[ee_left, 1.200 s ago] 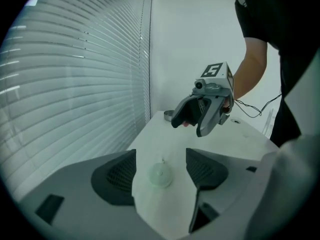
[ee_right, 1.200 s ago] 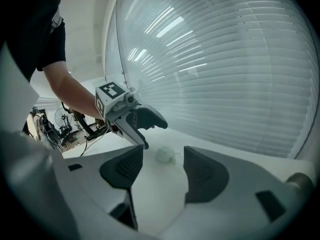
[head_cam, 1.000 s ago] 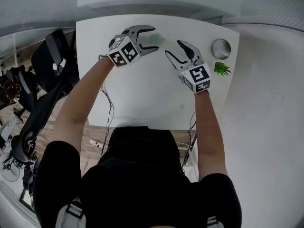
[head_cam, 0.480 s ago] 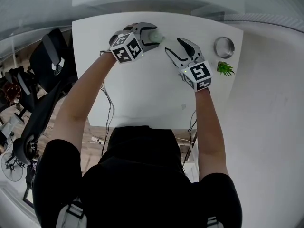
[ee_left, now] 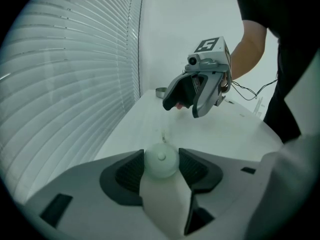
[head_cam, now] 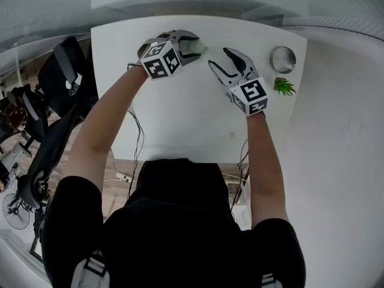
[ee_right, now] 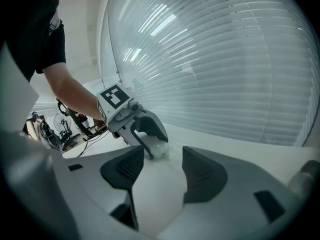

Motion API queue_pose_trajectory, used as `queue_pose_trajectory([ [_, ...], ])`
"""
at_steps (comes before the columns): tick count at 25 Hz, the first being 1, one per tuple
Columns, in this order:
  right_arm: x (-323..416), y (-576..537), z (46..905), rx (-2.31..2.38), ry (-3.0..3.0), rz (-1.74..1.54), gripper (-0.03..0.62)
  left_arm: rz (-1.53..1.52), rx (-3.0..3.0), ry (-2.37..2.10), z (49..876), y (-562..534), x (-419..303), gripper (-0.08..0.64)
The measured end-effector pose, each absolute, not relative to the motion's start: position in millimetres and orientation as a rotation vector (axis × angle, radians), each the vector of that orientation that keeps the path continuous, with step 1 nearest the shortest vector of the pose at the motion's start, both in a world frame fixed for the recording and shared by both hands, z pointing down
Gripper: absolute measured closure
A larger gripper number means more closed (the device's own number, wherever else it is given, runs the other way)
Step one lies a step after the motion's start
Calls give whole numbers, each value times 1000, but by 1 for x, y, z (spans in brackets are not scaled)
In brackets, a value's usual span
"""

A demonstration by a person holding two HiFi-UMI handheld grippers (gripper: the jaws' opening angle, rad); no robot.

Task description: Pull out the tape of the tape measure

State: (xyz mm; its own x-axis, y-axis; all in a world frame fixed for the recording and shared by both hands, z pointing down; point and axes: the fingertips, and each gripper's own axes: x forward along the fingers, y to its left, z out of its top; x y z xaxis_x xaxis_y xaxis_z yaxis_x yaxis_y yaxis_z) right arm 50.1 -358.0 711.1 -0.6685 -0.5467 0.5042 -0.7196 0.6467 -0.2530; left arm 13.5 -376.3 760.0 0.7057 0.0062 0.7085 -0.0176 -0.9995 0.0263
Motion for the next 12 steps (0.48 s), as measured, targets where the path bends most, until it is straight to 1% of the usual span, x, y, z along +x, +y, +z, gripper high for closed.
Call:
queue_pose_trajectory([
  [6,53,-354,702,1003,-2493,599,359,1168,2864,-34,753,-370,14,333],
  [12,52,-341,686,985,-2517,568,372,1110,2896,-64,719,-354,15,333],
])
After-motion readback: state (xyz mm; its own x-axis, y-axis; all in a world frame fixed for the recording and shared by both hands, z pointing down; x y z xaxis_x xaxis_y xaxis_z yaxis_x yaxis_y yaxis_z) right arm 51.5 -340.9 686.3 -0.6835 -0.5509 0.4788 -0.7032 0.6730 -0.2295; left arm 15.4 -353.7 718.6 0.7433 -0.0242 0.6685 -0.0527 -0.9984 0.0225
